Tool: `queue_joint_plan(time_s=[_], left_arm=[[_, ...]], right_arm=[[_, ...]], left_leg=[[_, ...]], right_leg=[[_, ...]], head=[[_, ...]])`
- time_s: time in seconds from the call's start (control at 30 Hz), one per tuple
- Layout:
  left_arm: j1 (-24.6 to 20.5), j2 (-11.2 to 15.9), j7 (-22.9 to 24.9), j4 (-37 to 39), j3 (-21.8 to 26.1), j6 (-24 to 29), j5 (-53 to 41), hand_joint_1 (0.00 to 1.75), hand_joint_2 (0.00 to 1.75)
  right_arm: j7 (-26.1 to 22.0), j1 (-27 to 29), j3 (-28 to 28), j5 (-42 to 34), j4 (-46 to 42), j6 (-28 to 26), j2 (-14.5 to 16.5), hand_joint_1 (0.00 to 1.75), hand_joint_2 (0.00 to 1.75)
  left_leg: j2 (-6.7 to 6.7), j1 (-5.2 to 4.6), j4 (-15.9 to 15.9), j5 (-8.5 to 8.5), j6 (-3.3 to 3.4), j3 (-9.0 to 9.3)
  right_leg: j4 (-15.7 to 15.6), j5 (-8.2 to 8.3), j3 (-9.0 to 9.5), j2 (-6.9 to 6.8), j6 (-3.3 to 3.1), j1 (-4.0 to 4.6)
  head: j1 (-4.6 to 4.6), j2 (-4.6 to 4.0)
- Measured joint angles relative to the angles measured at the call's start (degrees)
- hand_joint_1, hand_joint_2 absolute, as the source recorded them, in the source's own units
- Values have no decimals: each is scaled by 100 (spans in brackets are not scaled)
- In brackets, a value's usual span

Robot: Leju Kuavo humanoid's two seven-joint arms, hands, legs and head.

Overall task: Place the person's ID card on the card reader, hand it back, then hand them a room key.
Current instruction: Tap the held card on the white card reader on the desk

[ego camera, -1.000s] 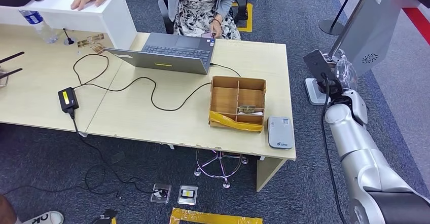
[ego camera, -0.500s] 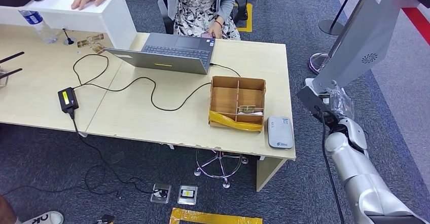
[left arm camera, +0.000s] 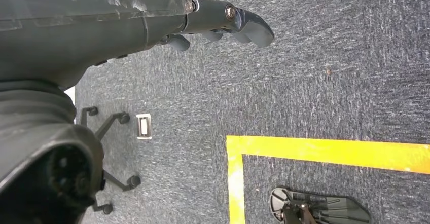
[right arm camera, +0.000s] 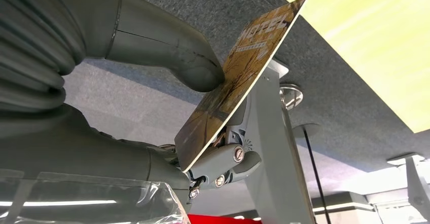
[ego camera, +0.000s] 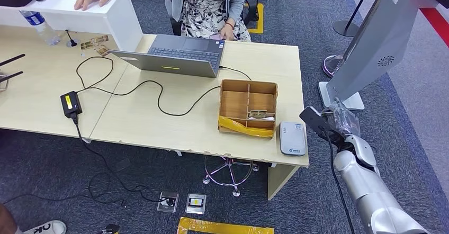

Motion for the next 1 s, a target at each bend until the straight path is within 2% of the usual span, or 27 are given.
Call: queue_joint_plan(time_s=[0.73,1.0], left_arm=[[0,-70,1,-2,0,72,31,0,0],[1,-97,1,-2,0,80,10,0,0]], right_arm=[[-96,294,601,-239,0,118,61,175,175],[-74,440,690,-455,10,103,-32,175,175]], left_leg=[[0,0,0,0,0,-2],[3,0,0,-1,-1,-1]], right_leg=[[0,0,-1,0,0,0],[-1,0,-2,2,0,0]], head=[[0,0],[0,0]])
